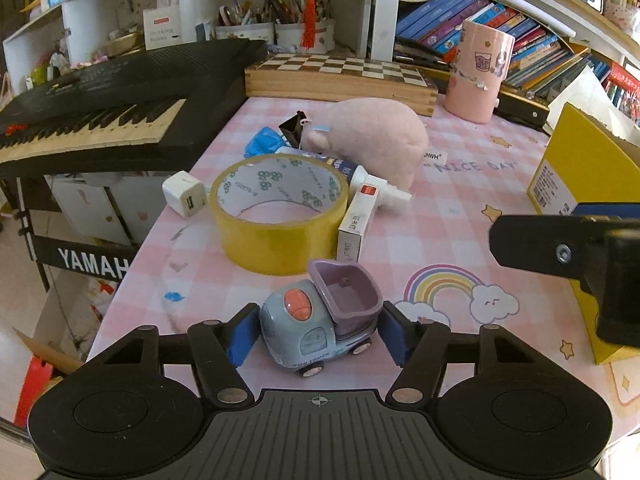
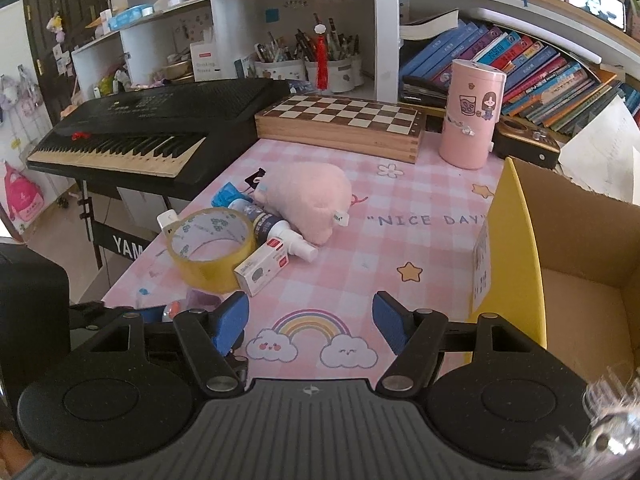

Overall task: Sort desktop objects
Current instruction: 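Grasp the grey toy dump truck with the left gripper while the right tool approaches the tape, then grasp the yellow tape roll with the right gripper and lift it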

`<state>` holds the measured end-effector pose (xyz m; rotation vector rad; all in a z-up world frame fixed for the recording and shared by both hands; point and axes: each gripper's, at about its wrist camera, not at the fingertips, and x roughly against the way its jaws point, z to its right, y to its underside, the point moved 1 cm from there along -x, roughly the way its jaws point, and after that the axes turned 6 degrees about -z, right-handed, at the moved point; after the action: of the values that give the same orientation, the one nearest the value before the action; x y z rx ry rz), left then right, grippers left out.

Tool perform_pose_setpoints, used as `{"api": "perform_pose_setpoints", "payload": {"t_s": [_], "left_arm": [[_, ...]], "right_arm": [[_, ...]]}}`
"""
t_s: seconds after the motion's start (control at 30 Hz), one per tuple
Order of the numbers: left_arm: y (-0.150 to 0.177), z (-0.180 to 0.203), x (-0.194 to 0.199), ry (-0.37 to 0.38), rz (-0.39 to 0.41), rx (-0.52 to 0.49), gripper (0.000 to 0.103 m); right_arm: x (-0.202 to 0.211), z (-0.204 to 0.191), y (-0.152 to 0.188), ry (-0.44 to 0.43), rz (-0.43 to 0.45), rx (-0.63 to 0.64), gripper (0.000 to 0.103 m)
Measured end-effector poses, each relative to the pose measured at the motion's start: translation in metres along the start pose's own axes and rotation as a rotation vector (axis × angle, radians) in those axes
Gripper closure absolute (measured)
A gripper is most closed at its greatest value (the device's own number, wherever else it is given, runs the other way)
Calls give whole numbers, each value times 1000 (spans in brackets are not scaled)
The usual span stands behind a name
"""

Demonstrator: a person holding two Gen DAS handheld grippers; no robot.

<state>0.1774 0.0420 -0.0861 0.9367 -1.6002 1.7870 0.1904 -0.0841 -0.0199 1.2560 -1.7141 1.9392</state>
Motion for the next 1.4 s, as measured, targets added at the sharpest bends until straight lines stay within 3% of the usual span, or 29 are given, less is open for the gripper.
{"api": "perform_pose_setpoints", "payload": {"t_s": [0.27, 0.47, 0.77, 1.0, 1.4], "left_arm": [[-2, -17, 21, -6, 36, 11, 40], [4, -47, 40, -67, 34, 106, 40], [10, -76, 62, -159, 55, 196, 40], [15, -86, 68, -200, 50, 226, 40], [18, -92, 71, -230, 48, 255, 40]], "right_arm": [[-13, -8, -13, -53, -7, 25, 35], [-35, -23, -27, -99, -34, 56, 31], [-83, -59, -45, -128, -17, 234, 30], [-110, -78, -52, -167, -44, 303, 18], [-129, -100, -51, -76, -35, 377, 5]]}}
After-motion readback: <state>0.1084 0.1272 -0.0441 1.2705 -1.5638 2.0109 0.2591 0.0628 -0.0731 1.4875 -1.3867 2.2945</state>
